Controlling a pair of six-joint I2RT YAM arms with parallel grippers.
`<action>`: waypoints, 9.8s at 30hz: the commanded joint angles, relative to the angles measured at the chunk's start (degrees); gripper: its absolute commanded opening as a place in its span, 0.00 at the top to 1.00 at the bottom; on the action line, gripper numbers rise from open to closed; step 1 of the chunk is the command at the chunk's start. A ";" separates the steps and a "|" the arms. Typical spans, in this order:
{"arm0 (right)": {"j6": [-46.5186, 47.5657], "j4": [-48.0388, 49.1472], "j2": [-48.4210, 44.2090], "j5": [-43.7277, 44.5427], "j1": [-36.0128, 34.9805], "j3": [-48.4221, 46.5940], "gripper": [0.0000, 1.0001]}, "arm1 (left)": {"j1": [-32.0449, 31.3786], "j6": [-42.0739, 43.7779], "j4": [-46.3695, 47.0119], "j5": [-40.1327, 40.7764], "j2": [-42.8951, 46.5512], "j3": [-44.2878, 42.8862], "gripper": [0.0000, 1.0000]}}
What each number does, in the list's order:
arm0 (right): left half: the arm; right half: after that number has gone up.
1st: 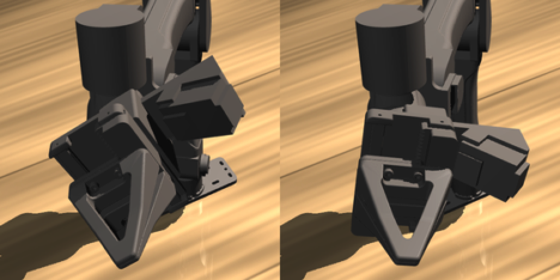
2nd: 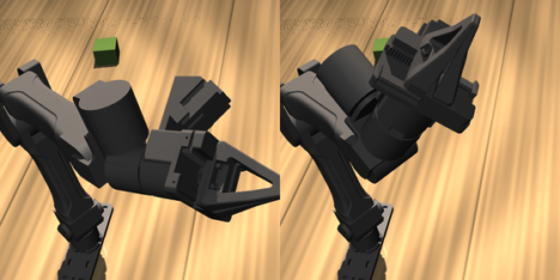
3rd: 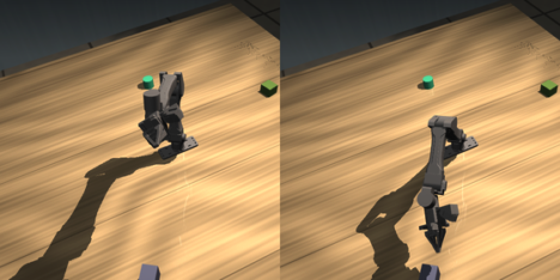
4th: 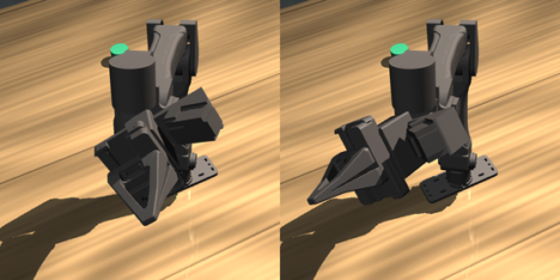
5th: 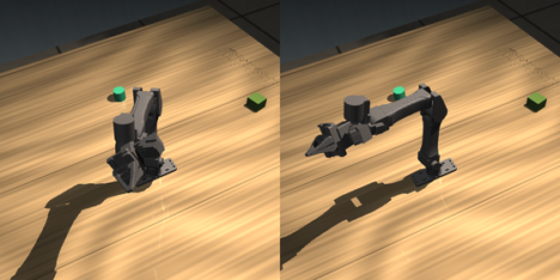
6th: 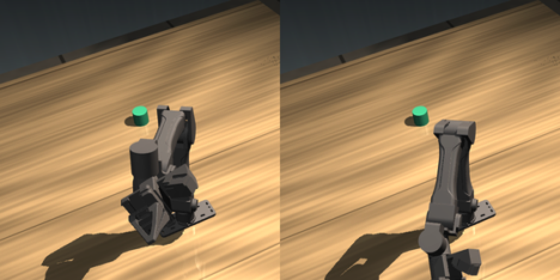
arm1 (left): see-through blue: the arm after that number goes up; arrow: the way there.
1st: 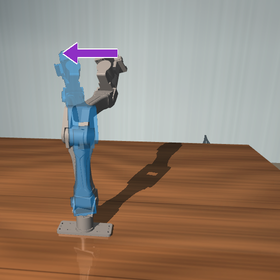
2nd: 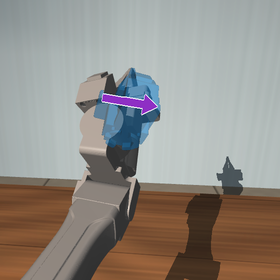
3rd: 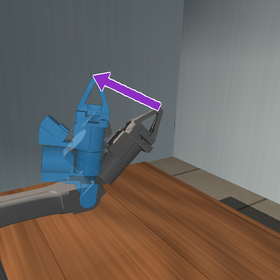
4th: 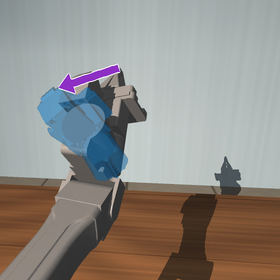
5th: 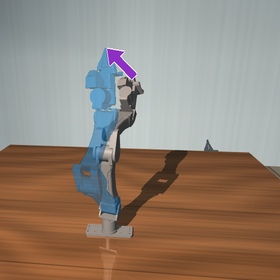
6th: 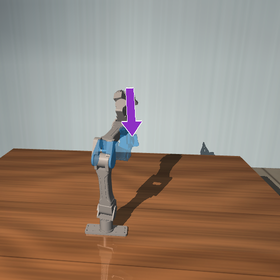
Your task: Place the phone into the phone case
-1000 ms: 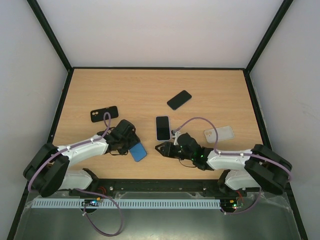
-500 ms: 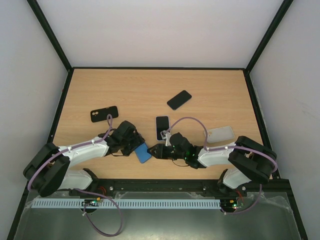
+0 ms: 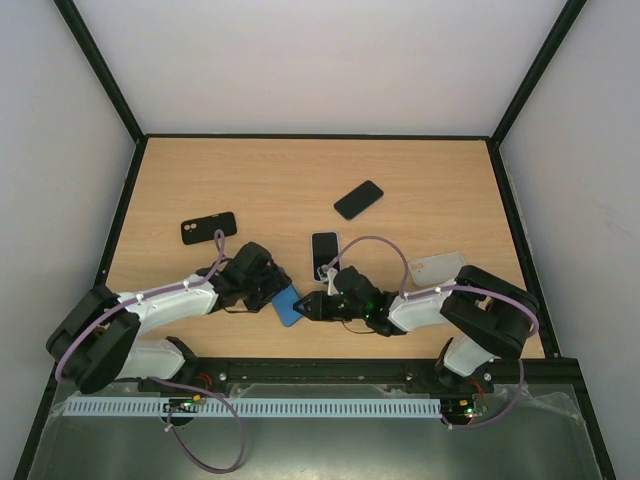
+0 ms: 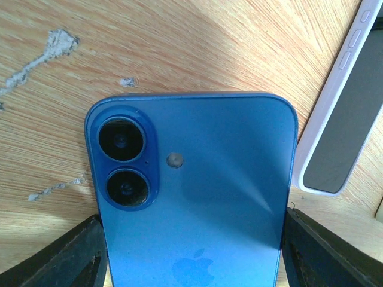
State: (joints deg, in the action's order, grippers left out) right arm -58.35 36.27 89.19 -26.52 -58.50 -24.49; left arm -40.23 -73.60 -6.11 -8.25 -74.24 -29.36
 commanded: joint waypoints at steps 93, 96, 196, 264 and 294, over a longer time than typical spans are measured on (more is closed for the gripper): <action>11.46 -39.99 -42.19 29.74 -0.21 -2.87 0.98 | 21.25 27.89 -25.17 17.82 -13.48 -23.60 0.98; 11.69 -42.50 -43.47 30.33 -0.23 -3.64 0.98 | 15.95 29.17 -22.58 15.63 -11.12 -19.50 0.98; 14.01 -54.61 5.43 38.24 -15.42 -34.40 0.80 | 22.28 14.31 20.50 -28.77 11.04 12.31 0.53; 15.15 -14.84 5.46 5.06 -0.29 -12.95 0.82 | 14.42 15.41 20.64 -16.25 -0.33 12.82 0.73; 7.00 -17.88 -14.03 2.58 4.73 -6.29 0.98 | 13.69 16.00 14.58 -14.72 16.85 12.52 0.20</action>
State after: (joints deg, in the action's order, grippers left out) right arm -51.07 18.70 77.78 -25.65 -55.64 -31.05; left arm -26.35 -58.06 4.62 -19.92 -56.25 -17.63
